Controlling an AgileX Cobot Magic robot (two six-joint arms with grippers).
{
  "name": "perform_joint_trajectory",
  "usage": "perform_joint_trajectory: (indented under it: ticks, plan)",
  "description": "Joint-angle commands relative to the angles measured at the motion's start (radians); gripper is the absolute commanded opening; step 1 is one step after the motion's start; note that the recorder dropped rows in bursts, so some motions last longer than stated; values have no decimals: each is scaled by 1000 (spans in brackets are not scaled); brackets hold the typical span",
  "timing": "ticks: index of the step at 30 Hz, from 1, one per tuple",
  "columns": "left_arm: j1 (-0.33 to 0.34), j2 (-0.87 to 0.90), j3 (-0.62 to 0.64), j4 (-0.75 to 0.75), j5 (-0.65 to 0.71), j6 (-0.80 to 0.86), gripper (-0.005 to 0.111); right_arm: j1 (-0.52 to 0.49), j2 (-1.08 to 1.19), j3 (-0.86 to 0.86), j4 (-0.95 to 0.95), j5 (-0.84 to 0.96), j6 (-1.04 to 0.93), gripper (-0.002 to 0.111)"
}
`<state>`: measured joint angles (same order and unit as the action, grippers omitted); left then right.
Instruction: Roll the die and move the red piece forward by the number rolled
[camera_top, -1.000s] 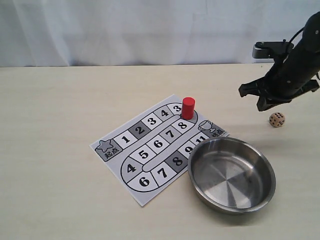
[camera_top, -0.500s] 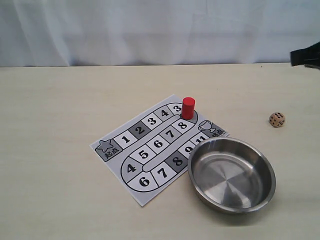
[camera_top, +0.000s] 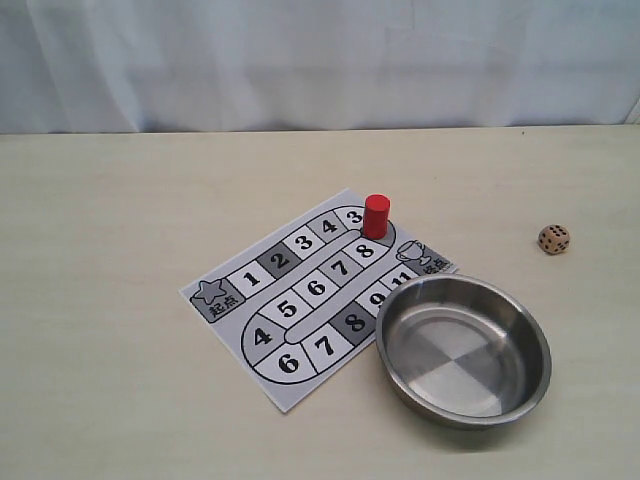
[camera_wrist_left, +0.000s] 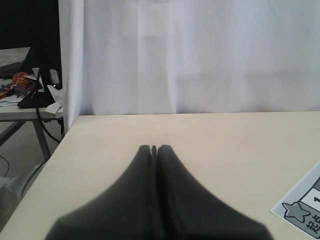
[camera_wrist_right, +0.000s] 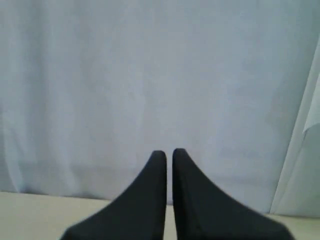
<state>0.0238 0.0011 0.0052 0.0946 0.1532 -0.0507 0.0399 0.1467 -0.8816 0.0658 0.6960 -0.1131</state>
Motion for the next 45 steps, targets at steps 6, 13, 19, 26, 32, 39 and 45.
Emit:
perform_joint_trajectory:
  ticks: [6,13,19,26,32,39,45]
  plan:
    - [0,-1,-5,-1,-11,-2,0,-3,-147,30,-48,77,-7,4]
    - [0,-1,-5,-1,-11,-2,0,-3,-147,210,-59,-112,-7,4]
    - [0,-1,-5,-1,-11,-2,0,-3,-147,399,-56,-228,-7,4]
    - [0,-1,-5,-1,-11,-2,0,-3,-147,618,-48,-428,-7,4]
    - [0,-1,-5,-1,-11,-2,0,-3,-147,825,-48,-632,-7,4]
    - [0,-1,-5,-1,-11,-2,0,-3,-147,882,-58,-606,-15,4]
    - [0,-1,-5,-1,-11,-2,0,-3,-147,882,-58,-609,-15,4]
